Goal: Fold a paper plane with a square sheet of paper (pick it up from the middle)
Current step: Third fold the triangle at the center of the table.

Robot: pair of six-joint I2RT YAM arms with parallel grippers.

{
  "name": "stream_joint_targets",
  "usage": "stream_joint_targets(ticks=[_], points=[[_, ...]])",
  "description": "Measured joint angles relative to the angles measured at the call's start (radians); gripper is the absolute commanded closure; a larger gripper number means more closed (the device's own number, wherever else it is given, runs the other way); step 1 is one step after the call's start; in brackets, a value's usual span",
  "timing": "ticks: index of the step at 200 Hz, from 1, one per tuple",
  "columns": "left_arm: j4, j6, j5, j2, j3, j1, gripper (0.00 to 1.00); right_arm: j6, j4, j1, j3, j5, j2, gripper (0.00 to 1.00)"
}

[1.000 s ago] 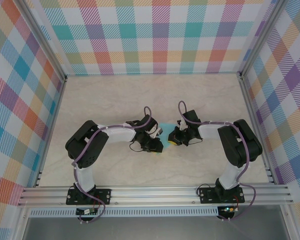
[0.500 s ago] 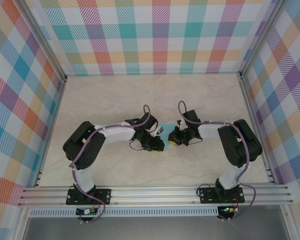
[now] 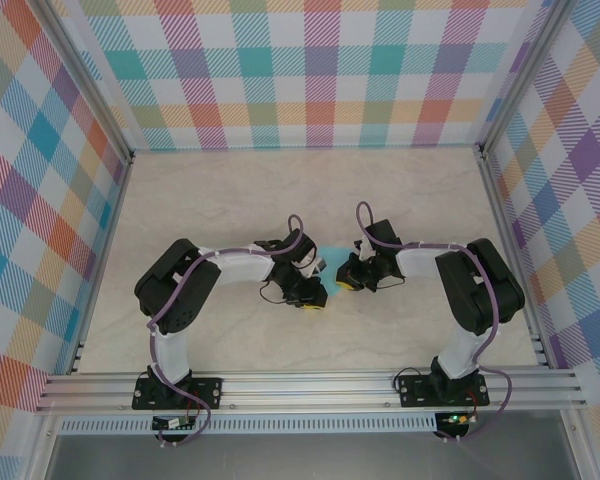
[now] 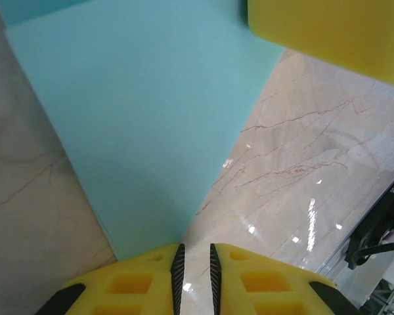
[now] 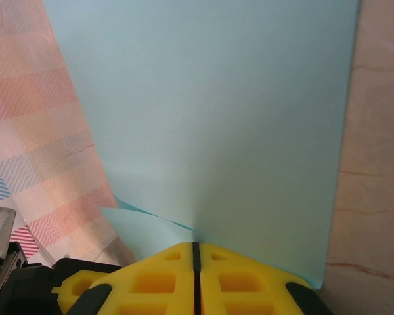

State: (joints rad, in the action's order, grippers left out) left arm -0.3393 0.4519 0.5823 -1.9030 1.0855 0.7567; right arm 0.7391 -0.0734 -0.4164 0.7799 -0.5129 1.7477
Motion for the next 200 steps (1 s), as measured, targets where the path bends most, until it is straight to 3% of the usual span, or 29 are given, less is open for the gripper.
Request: stream_joint_targets(ticks=[120,200], points=[[-0.025,-0.006,-0.016,0.042,-0.042,-0.004,0.79,-0.016,-0.013,-0.001,0.006,0.004,0.001,0.92],[0.003,0.076,-0.018,0.117,-0.053,-0.014,0.81,-0.018,-0.014,-0.001,0.008,0.004,0.001,0.91]])
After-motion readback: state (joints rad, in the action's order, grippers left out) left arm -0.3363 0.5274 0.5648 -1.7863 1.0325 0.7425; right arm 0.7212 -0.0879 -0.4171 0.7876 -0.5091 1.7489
